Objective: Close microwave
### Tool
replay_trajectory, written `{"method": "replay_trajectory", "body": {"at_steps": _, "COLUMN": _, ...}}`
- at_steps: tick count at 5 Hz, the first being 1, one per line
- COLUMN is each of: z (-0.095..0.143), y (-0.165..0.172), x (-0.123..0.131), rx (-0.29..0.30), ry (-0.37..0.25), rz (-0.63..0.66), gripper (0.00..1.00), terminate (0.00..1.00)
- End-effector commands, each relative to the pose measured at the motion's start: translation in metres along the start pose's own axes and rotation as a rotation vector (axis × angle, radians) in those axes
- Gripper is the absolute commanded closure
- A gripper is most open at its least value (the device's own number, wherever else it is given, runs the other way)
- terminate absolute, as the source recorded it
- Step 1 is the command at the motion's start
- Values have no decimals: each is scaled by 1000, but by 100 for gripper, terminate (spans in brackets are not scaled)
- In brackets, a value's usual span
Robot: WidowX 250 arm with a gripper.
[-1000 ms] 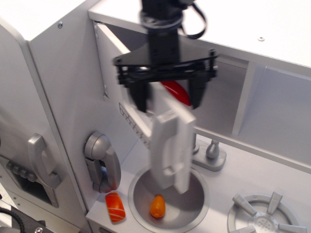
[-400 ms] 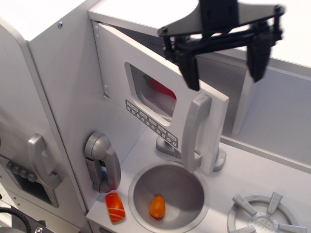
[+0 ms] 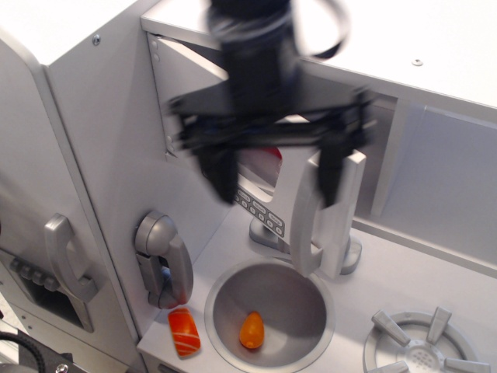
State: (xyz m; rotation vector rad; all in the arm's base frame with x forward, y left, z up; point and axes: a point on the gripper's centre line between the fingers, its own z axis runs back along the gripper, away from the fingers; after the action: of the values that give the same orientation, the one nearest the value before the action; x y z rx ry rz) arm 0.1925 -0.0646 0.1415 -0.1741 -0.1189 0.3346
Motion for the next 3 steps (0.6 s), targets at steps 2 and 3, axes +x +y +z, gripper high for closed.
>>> {"method": "replay_trajectory", "body": {"at_steps": 2, "z": -24, "y": 54, "x": 31, "rx": 77, "ry": -31, "rz": 41, "gripper": 0, "terminate": 0}}
{"method": "replay_trajectory", "body": {"at_steps": 3, "z": -34, "y": 51, "x": 51, "rx": 90, "ry": -82, "rz": 77, "gripper": 0, "terminate": 0}}
